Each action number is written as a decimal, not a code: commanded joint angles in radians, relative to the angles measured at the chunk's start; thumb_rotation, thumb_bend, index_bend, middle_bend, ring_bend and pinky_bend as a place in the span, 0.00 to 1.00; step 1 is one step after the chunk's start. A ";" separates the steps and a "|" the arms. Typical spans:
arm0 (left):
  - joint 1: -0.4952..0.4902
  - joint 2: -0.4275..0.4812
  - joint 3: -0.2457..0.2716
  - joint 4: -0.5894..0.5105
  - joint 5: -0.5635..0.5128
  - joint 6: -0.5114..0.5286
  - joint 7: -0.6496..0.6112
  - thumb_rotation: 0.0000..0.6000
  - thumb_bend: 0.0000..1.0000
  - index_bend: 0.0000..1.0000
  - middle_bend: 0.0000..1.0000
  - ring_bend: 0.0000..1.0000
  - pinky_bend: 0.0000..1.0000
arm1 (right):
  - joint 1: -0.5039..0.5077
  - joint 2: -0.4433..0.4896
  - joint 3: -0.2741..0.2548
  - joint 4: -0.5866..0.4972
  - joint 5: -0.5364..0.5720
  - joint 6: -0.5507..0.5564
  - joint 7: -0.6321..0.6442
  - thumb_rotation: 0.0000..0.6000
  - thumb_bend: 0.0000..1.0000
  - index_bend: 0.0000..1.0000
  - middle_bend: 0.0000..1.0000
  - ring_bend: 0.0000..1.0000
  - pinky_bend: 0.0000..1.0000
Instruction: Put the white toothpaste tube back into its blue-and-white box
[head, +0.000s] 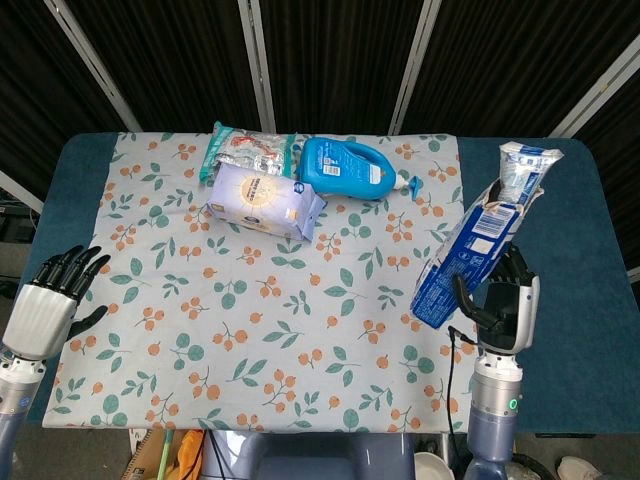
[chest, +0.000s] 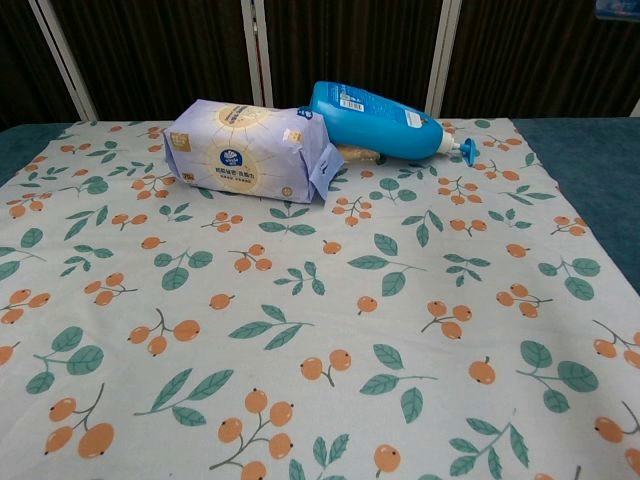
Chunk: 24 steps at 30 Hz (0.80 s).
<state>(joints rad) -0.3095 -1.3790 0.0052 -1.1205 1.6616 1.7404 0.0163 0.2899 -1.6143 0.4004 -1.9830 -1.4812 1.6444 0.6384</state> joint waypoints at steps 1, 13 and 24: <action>0.002 0.000 -0.003 -0.002 0.002 -0.002 -0.002 1.00 0.12 0.17 0.16 0.17 0.26 | -0.001 0.012 -0.001 -0.013 0.017 -0.015 0.009 1.00 0.41 0.33 0.51 0.40 0.57; 0.008 0.001 -0.016 -0.004 0.014 -0.014 -0.003 1.00 0.12 0.17 0.16 0.17 0.26 | -0.004 0.023 -0.002 -0.027 0.028 -0.025 0.033 1.00 0.41 0.26 0.46 0.36 0.54; 0.014 0.002 -0.026 -0.006 0.023 -0.019 -0.004 1.00 0.12 0.17 0.16 0.17 0.25 | -0.008 0.021 0.001 -0.023 0.037 -0.022 0.032 1.00 0.41 0.36 0.52 0.47 0.58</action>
<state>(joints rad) -0.2959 -1.3766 -0.0204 -1.1267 1.6840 1.7215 0.0124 0.2822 -1.5915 0.4017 -2.0083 -1.4427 1.6207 0.6720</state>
